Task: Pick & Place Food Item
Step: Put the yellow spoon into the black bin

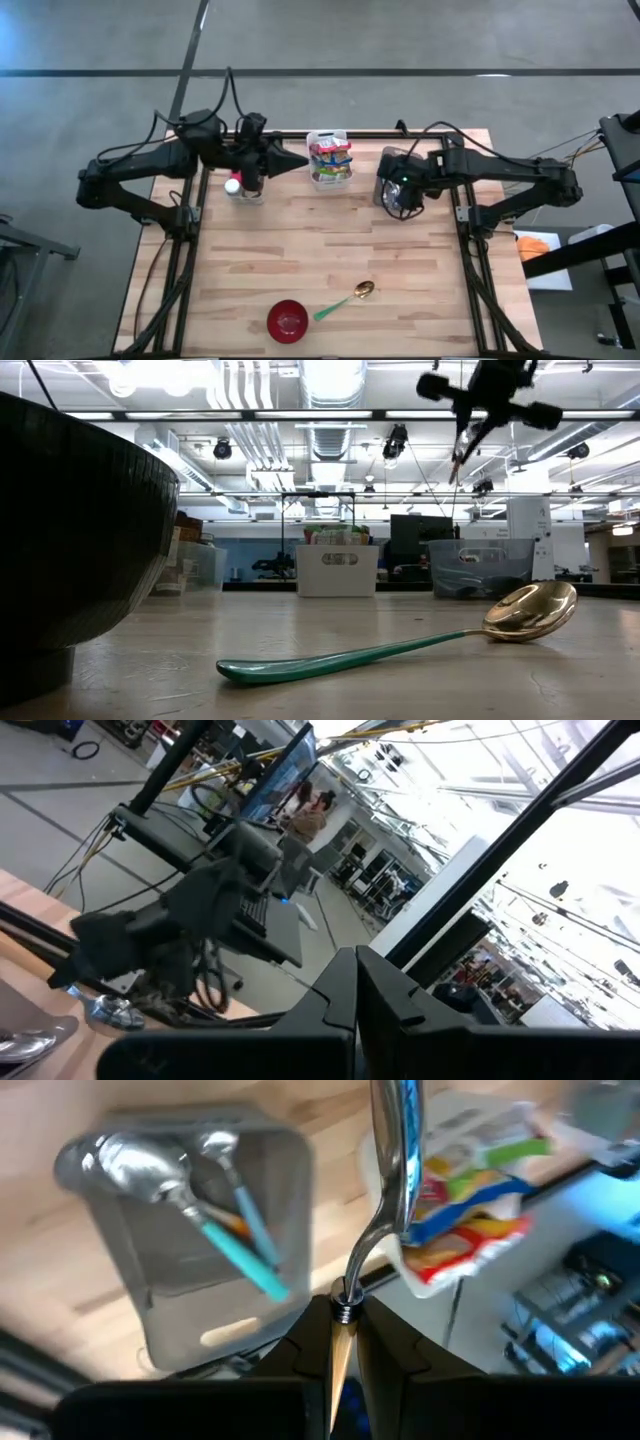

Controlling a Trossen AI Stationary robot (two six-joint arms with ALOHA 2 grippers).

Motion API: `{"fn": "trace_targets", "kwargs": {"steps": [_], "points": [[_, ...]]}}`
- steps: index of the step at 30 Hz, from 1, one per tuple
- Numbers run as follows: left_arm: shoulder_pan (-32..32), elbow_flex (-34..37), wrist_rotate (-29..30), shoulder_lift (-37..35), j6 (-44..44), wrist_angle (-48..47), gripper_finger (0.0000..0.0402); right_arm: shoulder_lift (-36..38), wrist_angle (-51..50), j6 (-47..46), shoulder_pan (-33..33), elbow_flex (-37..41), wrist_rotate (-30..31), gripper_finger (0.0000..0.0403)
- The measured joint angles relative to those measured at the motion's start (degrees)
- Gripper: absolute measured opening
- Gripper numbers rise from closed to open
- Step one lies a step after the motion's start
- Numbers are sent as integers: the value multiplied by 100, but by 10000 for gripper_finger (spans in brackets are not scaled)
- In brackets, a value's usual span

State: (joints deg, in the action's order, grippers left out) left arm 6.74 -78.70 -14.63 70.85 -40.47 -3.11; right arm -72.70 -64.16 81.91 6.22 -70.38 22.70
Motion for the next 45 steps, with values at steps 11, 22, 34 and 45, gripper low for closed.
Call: {"fn": "trace_targets", "kwargs": {"steps": [11,22,34,45], "points": [[2,23,1,-39,170,-171,1,50,1076,1745,931,1057,-2,21],[11,26,2,-37,195,-478,1,43,2490,3332,1782,2212,-37,21],[15,26,4,-37,453,-549,1,41,3376,3831,1994,2908,-856,21],[15,28,24,-37,450,-765,1,-272,3821,3832,2011,3306,-1096,21]]}}
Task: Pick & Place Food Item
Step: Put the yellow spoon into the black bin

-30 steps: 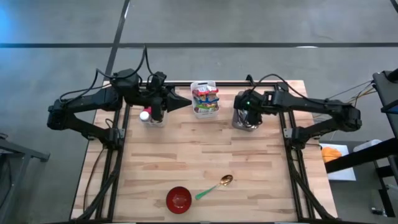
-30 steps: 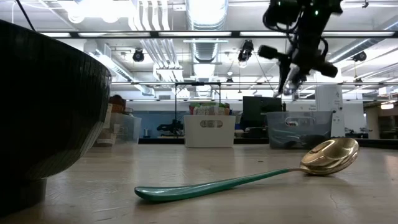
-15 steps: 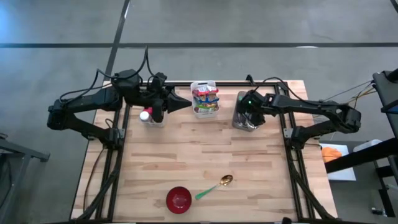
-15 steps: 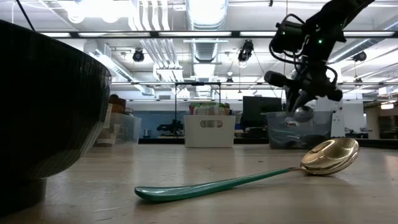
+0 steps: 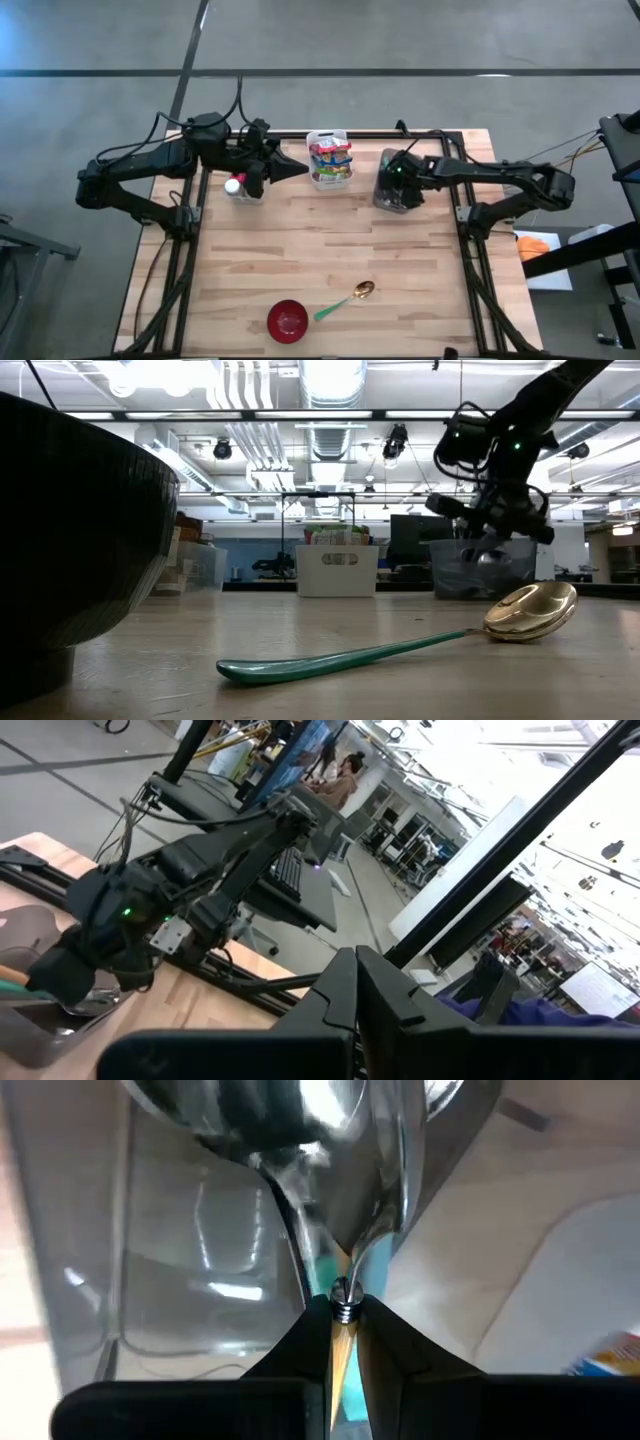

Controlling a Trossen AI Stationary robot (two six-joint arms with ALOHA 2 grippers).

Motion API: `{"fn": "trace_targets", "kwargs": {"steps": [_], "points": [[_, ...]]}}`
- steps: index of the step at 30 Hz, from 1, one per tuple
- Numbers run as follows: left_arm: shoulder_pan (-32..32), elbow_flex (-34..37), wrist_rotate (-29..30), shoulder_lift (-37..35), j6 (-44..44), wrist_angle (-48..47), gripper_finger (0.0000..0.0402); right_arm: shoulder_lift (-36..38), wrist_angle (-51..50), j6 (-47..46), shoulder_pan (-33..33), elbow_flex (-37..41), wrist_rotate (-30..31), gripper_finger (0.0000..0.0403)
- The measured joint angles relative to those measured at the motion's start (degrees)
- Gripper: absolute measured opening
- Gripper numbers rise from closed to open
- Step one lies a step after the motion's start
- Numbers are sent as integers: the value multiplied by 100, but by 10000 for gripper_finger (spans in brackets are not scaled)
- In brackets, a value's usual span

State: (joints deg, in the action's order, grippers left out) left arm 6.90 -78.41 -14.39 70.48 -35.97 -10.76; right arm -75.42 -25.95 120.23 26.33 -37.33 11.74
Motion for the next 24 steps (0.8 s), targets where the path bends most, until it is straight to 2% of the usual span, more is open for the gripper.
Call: {"fn": "trace_targets", "kwargs": {"steps": [6,12,18,24], "points": [[0,0,0,0,-1,0,1,-373,464,0,-7,-11,34,21],[0,0,0,0,-2,0,1,-544,461,-103,-8,-142,166,24],[0,0,0,0,-2,0,1,-503,413,-1024,-20,-146,171,72],[0,0,0,0,-2,0,1,-493,303,-1078,-20,-146,171,107]]}}
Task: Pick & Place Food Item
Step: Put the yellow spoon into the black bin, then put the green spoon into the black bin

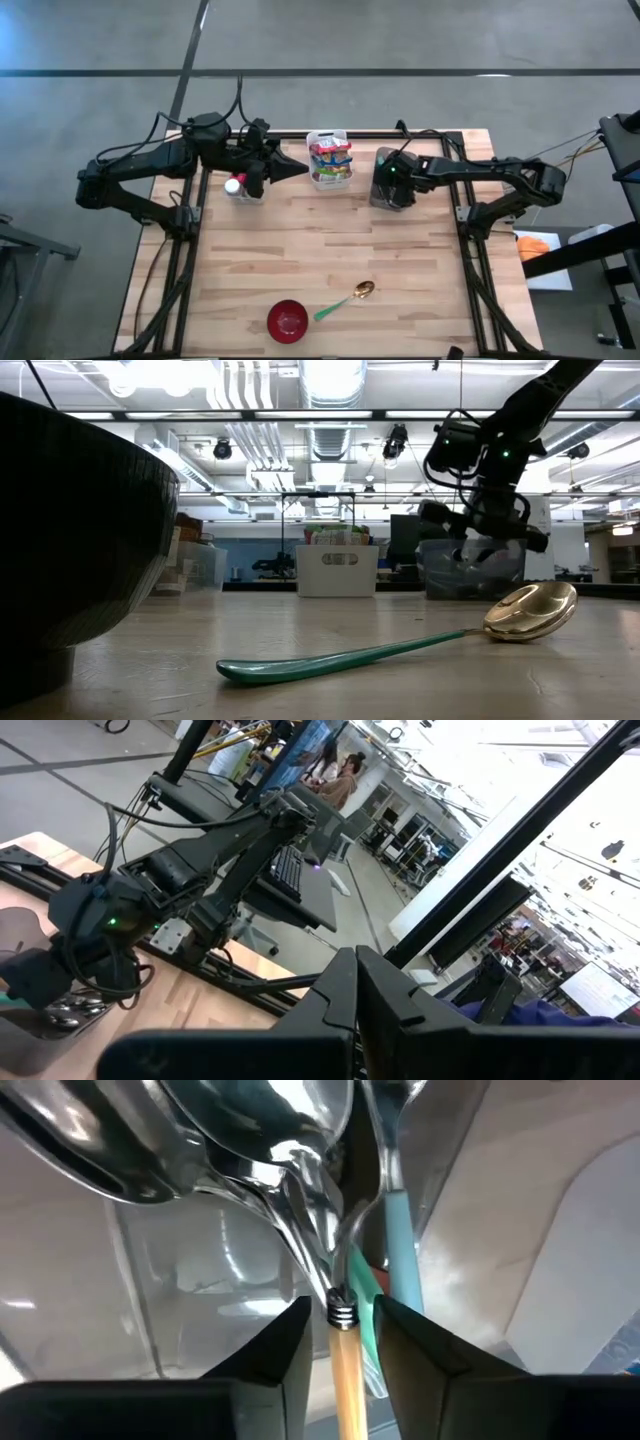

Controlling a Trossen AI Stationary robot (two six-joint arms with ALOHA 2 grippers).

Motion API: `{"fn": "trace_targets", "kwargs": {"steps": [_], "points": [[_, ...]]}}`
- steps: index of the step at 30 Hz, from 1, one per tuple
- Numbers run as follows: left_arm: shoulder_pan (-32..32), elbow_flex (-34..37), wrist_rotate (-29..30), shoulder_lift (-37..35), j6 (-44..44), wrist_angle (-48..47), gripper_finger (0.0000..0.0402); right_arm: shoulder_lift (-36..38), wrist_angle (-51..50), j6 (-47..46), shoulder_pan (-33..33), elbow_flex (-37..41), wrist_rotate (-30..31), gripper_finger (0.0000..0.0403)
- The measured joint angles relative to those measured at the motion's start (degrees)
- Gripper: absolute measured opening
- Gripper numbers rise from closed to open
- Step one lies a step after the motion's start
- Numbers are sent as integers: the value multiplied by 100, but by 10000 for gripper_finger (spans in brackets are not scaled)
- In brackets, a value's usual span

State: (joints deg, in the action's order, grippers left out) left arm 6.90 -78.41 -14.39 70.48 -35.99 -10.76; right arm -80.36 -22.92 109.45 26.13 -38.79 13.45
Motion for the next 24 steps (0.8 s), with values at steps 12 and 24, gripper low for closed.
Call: {"fn": "trace_targets", "kwargs": {"steps": [12,24], "points": [[0,0,0,0,2,-4,1,11,-74,-1530,0,-87,0,178],[-8,0,0,30,-259,-559,1,243,-414,-5013,-276,-857,65,274]]}}
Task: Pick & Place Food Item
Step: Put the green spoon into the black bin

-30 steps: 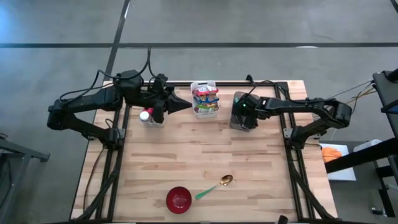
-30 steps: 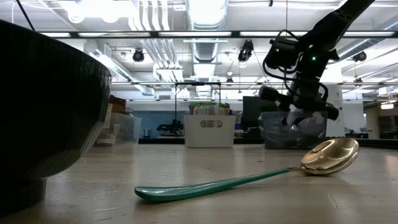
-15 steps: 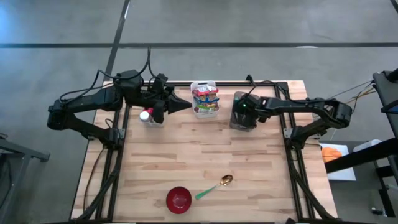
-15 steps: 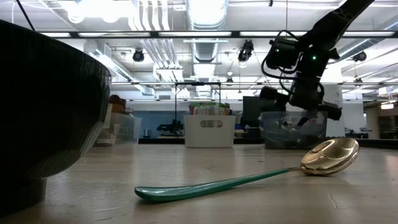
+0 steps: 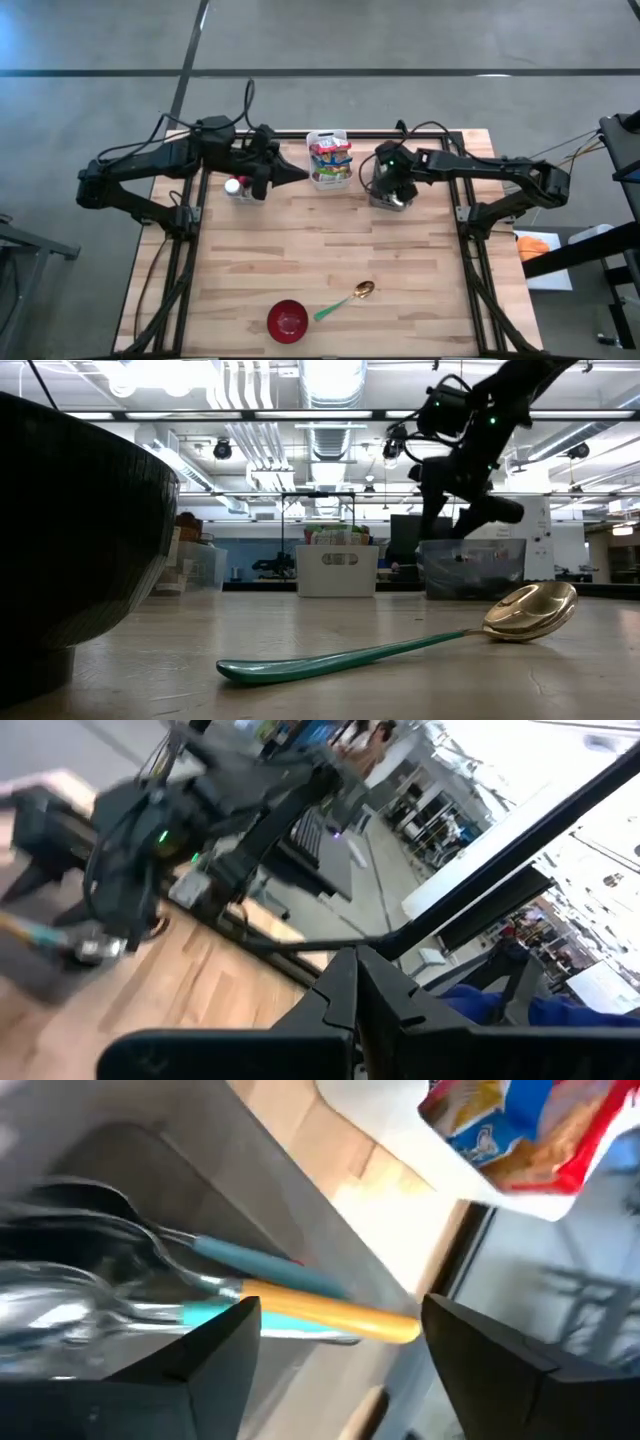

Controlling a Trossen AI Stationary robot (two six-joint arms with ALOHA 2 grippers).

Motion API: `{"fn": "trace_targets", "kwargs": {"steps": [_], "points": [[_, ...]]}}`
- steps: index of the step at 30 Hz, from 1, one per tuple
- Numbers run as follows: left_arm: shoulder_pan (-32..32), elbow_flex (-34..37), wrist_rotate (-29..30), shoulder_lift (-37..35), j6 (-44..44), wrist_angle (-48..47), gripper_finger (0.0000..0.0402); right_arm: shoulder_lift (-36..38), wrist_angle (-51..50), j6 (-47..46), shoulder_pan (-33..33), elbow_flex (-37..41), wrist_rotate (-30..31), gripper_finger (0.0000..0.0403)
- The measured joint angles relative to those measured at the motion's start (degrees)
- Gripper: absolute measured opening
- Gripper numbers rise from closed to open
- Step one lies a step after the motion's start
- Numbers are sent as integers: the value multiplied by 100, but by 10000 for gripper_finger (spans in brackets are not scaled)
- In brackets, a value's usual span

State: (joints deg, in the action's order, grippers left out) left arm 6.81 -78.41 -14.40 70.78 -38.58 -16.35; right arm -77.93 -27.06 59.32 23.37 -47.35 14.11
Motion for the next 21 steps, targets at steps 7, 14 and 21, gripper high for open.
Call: {"fn": "trace_targets", "kwargs": {"steps": [7,14,21], "points": [[0,0,-2,116,-192,-465,1,-11,-1424,-2096,-344,-613,-5,303],[32,0,-2,113,-20,-1435,1,-2,-2702,-5157,-938,-1638,-1429,304],[35,0,-2,101,-23,-1959,1,-92,-2798,-5639,-2625,-2248,-1395,304]]}}
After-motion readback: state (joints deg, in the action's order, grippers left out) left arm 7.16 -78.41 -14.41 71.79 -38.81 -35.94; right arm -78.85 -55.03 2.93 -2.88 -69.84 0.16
